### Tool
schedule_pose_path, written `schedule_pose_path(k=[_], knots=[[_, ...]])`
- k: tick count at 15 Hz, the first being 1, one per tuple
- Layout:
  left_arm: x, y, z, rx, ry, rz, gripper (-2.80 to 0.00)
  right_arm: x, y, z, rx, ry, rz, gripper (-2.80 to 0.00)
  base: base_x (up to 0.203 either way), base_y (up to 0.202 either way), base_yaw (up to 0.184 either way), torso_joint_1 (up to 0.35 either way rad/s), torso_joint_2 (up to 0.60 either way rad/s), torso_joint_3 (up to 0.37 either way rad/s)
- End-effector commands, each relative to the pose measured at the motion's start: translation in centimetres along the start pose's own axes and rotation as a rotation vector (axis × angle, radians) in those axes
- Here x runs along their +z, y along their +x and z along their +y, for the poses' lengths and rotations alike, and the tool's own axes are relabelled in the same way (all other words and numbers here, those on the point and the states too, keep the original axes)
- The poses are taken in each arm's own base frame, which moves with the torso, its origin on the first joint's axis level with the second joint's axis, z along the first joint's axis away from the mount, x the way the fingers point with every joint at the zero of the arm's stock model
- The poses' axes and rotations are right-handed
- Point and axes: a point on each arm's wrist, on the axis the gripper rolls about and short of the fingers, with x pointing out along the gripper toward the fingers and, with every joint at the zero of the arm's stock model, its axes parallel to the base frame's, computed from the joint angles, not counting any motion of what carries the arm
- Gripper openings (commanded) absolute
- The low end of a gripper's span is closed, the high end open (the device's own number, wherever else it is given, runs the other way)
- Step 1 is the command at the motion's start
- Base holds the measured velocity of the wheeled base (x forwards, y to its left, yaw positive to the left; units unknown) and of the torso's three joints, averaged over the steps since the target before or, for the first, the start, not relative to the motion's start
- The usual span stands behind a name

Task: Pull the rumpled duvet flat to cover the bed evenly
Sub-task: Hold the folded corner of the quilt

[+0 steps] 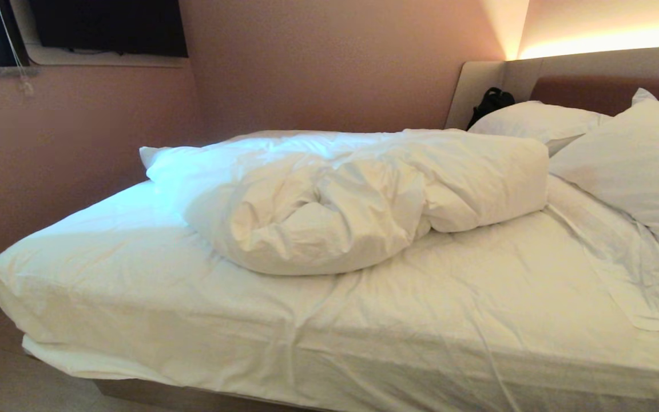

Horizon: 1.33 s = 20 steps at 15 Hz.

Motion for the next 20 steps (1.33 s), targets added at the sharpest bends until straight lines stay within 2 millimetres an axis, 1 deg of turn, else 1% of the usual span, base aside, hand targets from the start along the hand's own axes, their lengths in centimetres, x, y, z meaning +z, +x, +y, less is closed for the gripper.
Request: schedule_pose_path(k=[1,5,8,12,16,19,20], knots=[[0.0,0.0,0.0,-0.001,0.000,0.000,-2.80,2.1,-0.5,0.0,0.022,0.004,-0.028,-2.80,0.000,0.000,0.000,0.000,0.00,0.000],[0.0,0.0,0.0,0.000,0.000,0.000,-2.80,5.1,0.4,0.0,0.066,0.018,0.031,-2.80,0.000,0.000,0.000,0.000,0.00,0.000],[0.0,0.0,0.0,0.000,0.000,0.000,-2.80,7.1,1.4,0.0,0.095,0.027,0.067,-2.80,0.000,0.000,0.000,0.000,0.00,0.000],[0.0,0.0,0.0,0.001,0.000,0.000,-2.80,9.7,2.5,0.1,0.183,0.151,0.069,-2.80,0.000,0.000,0.000,0.000,0.00,0.000],[0.0,0.0,0.0,0.000,0.000,0.000,-2.80,11.7,5.1,0.2,0.294,0.291,0.150,-2.80,0.000,0.000,0.000,0.000,0.00,0.000],[0.0,0.0,0.0,0.000,0.000,0.000,-2.80,13.0,7.2,0.2,0.310,0.304,0.143,-2.80,0.000,0.000,0.000,0.000,0.00,0.000],[0.0,0.0,0.0,0.000,0.000,-0.001,-2.80,14.0,8.0,0.2,0.312,0.303,0.129,-2.80,0.000,0.000,0.000,0.000,0.00,0.000]])
